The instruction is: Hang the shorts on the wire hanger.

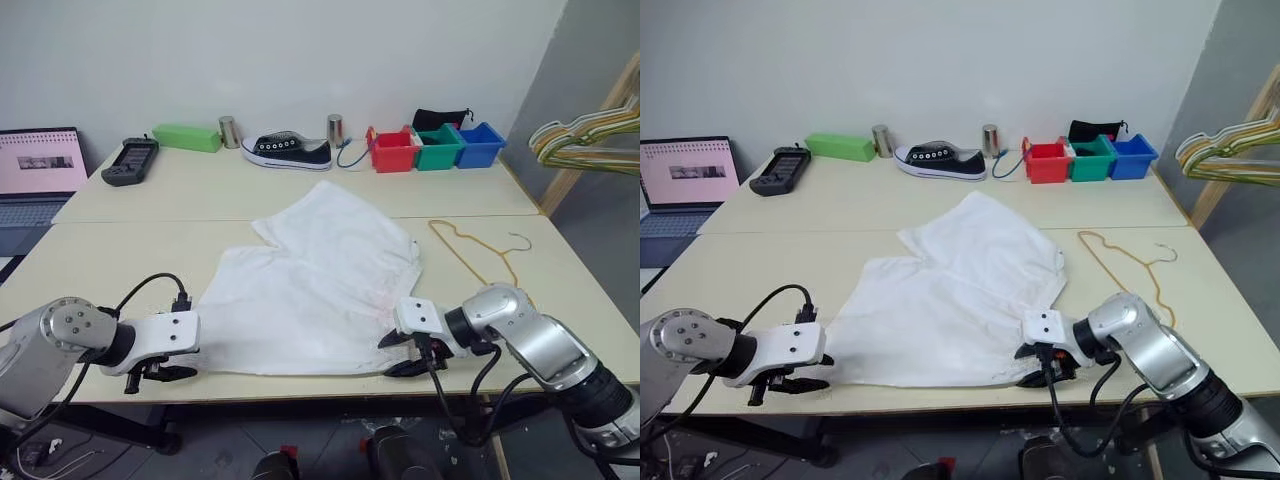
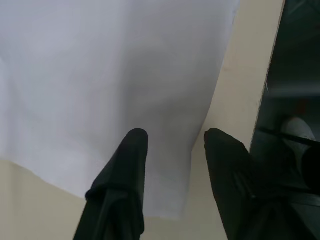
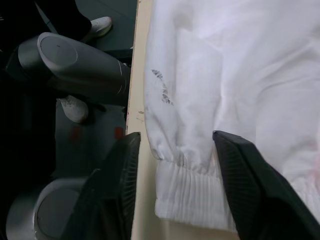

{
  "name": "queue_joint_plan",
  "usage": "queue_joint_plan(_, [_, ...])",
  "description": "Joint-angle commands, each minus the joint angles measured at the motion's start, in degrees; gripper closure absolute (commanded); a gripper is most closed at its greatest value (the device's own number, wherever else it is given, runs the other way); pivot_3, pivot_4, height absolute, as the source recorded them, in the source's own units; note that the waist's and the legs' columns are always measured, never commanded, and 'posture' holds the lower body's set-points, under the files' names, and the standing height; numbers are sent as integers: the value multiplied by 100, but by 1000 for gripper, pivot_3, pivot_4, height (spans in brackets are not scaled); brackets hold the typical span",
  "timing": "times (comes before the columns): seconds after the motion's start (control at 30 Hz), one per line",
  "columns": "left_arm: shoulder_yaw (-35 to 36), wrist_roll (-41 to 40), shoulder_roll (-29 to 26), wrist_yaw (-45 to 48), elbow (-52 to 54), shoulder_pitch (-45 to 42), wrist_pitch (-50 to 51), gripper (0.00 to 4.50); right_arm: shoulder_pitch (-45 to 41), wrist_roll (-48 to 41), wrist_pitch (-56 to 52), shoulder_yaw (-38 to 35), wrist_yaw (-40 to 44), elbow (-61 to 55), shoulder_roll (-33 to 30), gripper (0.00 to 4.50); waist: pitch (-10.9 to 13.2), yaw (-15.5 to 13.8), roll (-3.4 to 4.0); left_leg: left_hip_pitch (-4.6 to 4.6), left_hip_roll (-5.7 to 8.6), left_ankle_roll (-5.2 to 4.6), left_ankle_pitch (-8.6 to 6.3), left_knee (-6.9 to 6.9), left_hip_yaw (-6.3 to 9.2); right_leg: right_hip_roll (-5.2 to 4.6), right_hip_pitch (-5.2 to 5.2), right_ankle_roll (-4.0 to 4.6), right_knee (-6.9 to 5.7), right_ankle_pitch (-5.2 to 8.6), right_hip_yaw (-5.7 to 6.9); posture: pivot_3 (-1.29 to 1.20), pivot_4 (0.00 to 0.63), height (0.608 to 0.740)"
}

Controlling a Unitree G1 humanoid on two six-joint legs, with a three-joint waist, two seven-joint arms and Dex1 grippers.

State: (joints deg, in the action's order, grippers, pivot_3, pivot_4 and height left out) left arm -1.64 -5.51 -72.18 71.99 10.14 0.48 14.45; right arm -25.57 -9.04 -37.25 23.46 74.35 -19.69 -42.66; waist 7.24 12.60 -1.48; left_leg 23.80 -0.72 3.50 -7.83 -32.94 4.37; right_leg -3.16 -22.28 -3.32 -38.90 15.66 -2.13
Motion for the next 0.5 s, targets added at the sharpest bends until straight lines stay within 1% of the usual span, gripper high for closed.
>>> queue_joint_plan(0.03, [337,-207,-131,127,358,-274,127,1617,-190,-587,-423,-523,116,-531,-237,1019,0,-2,0,0,0,0,0,0,0,-1,0,0,1,0,0,-177,54,740])
queue_joint_plan(0.07, [351,-278,-124,163,441,-347,184,1363,-205,-679,-514,-590,113,-606,-281,743,1,0,-2,0,0,1,0,0,0,-1,0,0,1,0,0,-181,54,740])
queue_joint_plan(0.13, [351,-481,-70,262,642,-586,371,1000,-228,-926,-765,-768,72,-797,-386,372,1,3,-2,1,-2,2,-1,0,1,-1,-1,1,3,1,3,-191,54,740])
queue_joint_plan(0.17, [321,-583,-20,293,737,-746,475,672,-228,-1058,-912,-871,28,-869,-427,19,1,4,-2,2,-1,2,-1,0,1,-2,-1,1,5,1,3,-199,56,740])
queue_joint_plan(0.23, [241,-787,182,253,896,-1085,667,170,-272,-1230,-1274,-1099,-258,-837,-375,0,1,13,-2,3,0,3,-2,0,0,-3,-1,1,8,1,2,-205,58,740])
queue_joint_plan(0.27, [194,-895,393,128,956,-1308,772,57,-337,-1246,-1470,-1211,-504,-724,-292,0,1,15,-1,2,0,3,-2,0,0,-3,1,1,10,1,2,-205,58,740])
queue_joint_plan(0.3, [131,-988,675,-68,1001,-1569,946,57,-402,-1219,-1632,-1319,-754,-551,-210,0,2,18,-2,2,0,3,-2,0,-1,-3,2,1,12,1,1,-215,61,740])
queue_joint_plan(0.4, [-98,-1097,2085,-1187,1076,-2353,1430,57,-405,-706,-1707,-1655,-1842,274,-29,0,2,3,-10,2,3,1,0,-5,-1,-1,10,-3,16,-1,2,-239,68,740])
queue_joint_plan(0.43, [-177,-1044,2392,-1417,1130,-2438,1504,57,-368,-578,-1691,-1737,-2093,496,-32,0,0,-2,-16,4,4,0,0,-7,-2,-1,9,-7,18,-4,3,-245,69,740])
queue_joint_plan(0.47, [-275,-1025,2584,-1505,1220,-2449,1553,57,-344,-450,-1640,-1821,-2335,747,-51,0,0,2,-16,8,5,-31,20,-8,-3,0,23,-15,25,-8,0,-255,72,740])
queue_joint_plan(0.5, [-350,-1017,2714,-1552,1283,-2459,1597,57,-340,-363,-1580,-1880,-2506,952,-74,0,0,14,-16,8,8,-33,21,-13,-4,0,25,-21,24,-12,-5,-260,72,740])
